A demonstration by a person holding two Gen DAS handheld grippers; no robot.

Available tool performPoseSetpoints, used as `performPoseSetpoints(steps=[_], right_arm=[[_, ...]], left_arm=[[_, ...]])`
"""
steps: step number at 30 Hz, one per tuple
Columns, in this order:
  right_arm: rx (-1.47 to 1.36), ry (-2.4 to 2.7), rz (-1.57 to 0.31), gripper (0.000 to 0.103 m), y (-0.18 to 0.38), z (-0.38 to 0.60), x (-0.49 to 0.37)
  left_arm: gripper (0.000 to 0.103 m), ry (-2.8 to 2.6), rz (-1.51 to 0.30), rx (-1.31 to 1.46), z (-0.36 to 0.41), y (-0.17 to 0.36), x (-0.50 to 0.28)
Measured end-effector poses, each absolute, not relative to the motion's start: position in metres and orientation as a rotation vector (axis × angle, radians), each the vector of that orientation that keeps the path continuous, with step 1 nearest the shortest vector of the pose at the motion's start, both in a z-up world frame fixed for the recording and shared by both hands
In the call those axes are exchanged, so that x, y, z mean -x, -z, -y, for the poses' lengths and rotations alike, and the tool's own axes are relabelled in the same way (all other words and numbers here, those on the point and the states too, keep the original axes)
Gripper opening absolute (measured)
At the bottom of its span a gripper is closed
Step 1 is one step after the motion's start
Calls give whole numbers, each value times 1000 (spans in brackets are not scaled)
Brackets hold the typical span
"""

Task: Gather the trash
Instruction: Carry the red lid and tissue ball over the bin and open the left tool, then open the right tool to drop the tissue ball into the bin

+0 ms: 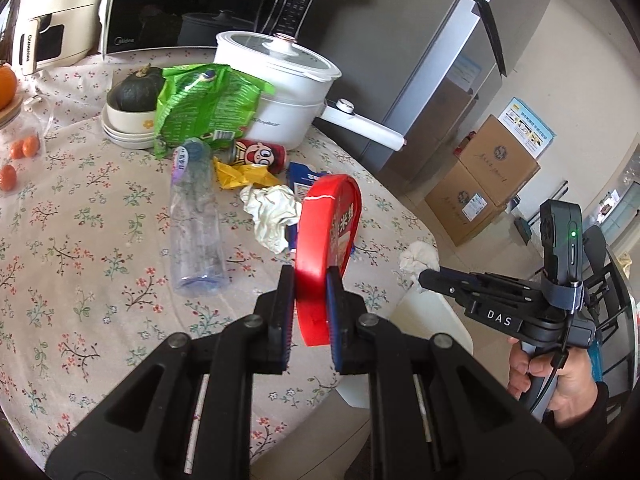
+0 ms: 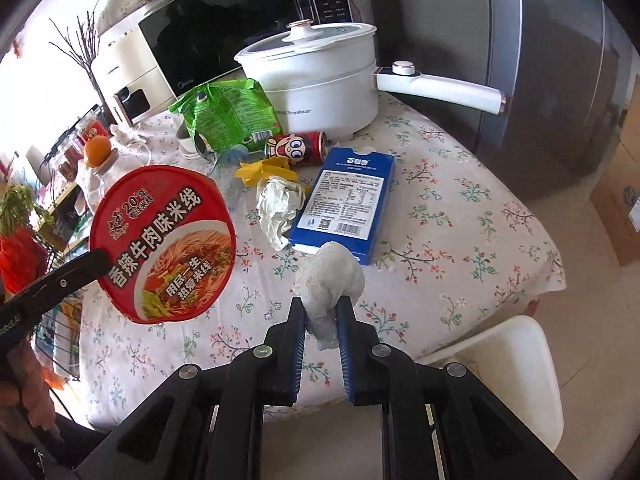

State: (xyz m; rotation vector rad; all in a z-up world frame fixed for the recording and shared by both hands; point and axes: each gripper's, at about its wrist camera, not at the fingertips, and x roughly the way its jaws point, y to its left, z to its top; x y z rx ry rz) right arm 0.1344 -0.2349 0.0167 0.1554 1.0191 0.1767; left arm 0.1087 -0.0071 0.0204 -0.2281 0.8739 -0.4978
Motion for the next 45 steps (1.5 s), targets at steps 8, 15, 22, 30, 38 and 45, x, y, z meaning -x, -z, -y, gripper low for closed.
performPoseSetpoints(steps=[8,15,22,30,38,45], right_arm=[[-190,-87,-1037,16,-10,290,-107],[-199,-11,-1083,16,12,337,-75],[-237,57,-1140,16,35,377,-52],[-259,88,-1156,16,42,398,-41],[-260,98,-1158,16,43,400,-41],[-264,103,-1160,17,44,399,-42]], left_arm=[[17,601,-906,169,63,-12,-101],[17,695,-948,102,118,6,-84],[17,755,-992,30,167,28,-72],[17,776,-1030,-41,197,55,-62],[17,793,-1024,-68,204,63,-62],[57,716,-996,-63,191,56,-64]])
